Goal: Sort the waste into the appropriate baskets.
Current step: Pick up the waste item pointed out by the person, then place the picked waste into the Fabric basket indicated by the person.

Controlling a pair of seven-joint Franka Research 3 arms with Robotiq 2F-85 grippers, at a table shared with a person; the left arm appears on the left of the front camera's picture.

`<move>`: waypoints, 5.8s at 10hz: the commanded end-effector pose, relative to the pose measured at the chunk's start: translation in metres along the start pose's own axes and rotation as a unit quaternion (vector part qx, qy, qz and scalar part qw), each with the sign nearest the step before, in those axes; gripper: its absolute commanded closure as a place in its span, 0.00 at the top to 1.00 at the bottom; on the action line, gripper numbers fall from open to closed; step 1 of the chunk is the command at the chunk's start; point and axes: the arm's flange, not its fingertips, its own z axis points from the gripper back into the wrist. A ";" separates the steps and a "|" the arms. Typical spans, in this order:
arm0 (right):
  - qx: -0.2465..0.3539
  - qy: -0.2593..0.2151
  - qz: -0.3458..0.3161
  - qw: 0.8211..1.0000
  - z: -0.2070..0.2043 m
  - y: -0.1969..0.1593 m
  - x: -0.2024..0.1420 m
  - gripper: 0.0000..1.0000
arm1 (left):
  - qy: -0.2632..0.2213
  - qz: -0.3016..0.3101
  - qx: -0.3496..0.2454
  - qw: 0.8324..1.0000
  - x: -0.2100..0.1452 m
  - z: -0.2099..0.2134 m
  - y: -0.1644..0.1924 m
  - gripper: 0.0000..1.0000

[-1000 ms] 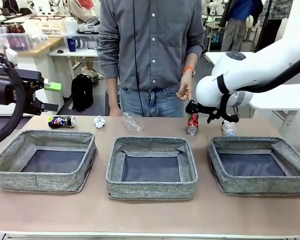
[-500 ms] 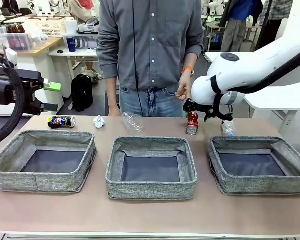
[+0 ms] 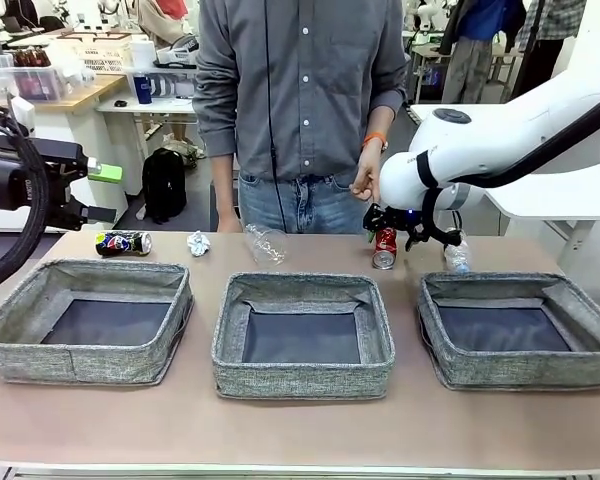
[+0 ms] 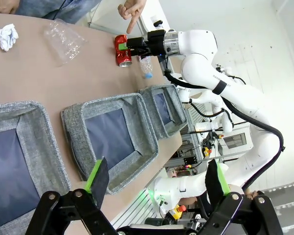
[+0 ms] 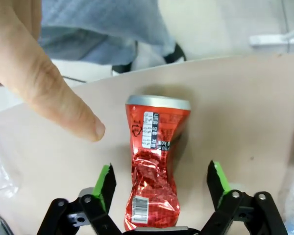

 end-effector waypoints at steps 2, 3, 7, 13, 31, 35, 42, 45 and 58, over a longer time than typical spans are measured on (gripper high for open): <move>-0.005 0.014 -0.008 1.000 -0.003 0.010 0.005 0.00 | -0.008 -0.011 -0.011 1.000 0.000 -0.002 0.001 1.00; -0.004 0.016 -0.008 1.000 -0.003 0.011 0.005 0.35 | -0.008 -0.011 -0.011 1.000 0.000 -0.002 0.001 1.00; -0.004 0.024 -0.012 1.000 -0.004 0.008 0.005 0.00 | -0.008 -0.011 -0.011 1.000 0.000 -0.002 0.001 1.00; -0.016 0.122 -0.014 0.992 0.049 -0.008 -0.017 0.40 | -0.008 -0.011 -0.011 1.000 0.000 -0.002 0.001 1.00; -0.112 0.166 0.047 0.979 0.309 0.200 -0.180 0.40 | -0.008 -0.011 -0.011 1.000 0.000 -0.002 0.001 1.00; -0.144 0.158 0.033 0.976 0.374 0.264 -0.205 0.40 | -0.008 -0.011 -0.011 1.000 0.000 -0.002 0.001 1.00; -0.164 0.089 0.038 0.982 0.450 0.279 -0.217 0.40 | -0.008 -0.011 -0.011 1.000 0.000 -0.002 0.001 1.00; -0.139 0.069 0.028 0.988 0.471 0.271 -0.214 0.40 | -0.008 -0.011 -0.011 1.000 0.000 -0.002 0.001 1.00; -0.133 0.080 0.040 0.987 0.463 0.257 -0.221 0.40 | -0.008 -0.011 -0.011 1.000 0.000 -0.002 0.001 1.00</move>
